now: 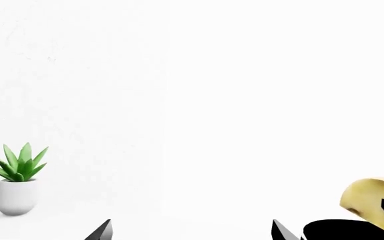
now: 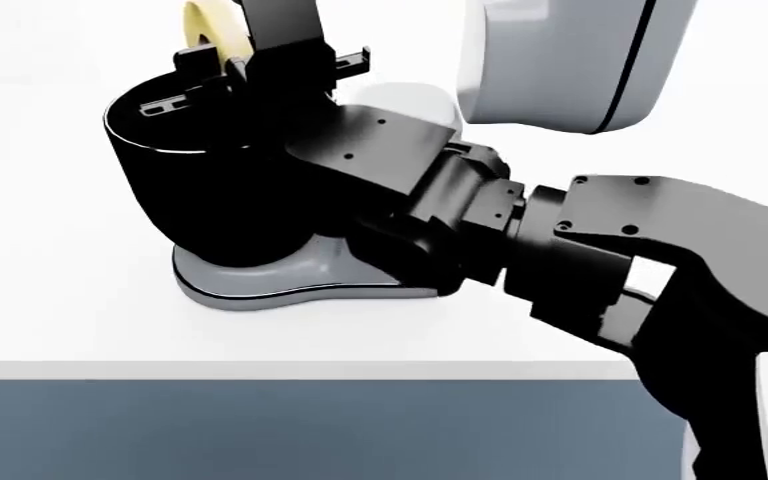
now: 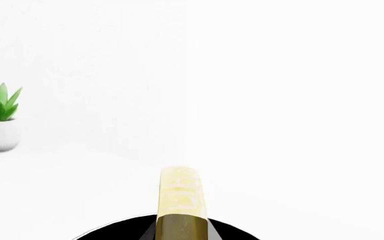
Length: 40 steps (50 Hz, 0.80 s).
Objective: Place the cheese in the stand mixer bowl.
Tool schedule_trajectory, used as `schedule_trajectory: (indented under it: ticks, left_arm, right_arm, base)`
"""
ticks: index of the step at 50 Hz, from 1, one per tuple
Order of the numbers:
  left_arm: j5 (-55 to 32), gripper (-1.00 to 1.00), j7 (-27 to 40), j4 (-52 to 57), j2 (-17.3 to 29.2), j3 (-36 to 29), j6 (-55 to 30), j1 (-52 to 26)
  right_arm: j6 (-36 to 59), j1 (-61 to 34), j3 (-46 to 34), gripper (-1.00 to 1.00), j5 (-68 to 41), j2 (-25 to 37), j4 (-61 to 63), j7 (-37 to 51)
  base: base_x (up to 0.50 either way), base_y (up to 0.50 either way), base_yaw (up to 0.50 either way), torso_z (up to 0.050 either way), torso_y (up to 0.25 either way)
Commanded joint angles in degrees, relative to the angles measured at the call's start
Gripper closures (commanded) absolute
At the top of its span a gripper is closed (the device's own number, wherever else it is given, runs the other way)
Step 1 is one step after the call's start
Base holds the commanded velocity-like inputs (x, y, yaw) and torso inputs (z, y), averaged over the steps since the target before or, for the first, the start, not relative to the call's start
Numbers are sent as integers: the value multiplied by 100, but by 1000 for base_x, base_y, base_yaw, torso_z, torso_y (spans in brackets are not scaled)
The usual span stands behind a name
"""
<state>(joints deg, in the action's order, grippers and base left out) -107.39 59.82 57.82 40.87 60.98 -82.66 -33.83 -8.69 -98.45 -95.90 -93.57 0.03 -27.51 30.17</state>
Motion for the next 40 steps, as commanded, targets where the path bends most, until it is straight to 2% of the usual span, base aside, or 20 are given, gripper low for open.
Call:
schedule_trajectory:
  ticks: [1,16,17,36,40]
  left_arm:
    - [38,-100,-37,4,-4,7,1,17]
    - [68,-100,-53,10,-2,-14,32,32]
    - [76,-100,-59,10,-8,-12,26,36]
    - [85,-100,-56,11,19,-18,74,61]
    - [112,-100,-81,10,7,-5,60,64]
  right_arm:
    - [606,359,512,100,336,-1,-212,-124]
    - [724,375,610,100,332,-1,-148,-209]
    - [703,379,622,-100,314,-1,-160,-212]
    - [589,361,617,-100,337,4,-50,-187]
    - [280,334,700,-100,556,225,509,82]
  base:
    - [0,0,0,0,0]
    - [1,0,0,0,0]
    - [0,0,0,0,0]
    - [0,0,0,0,0]
    - [0,0,0,0,0]
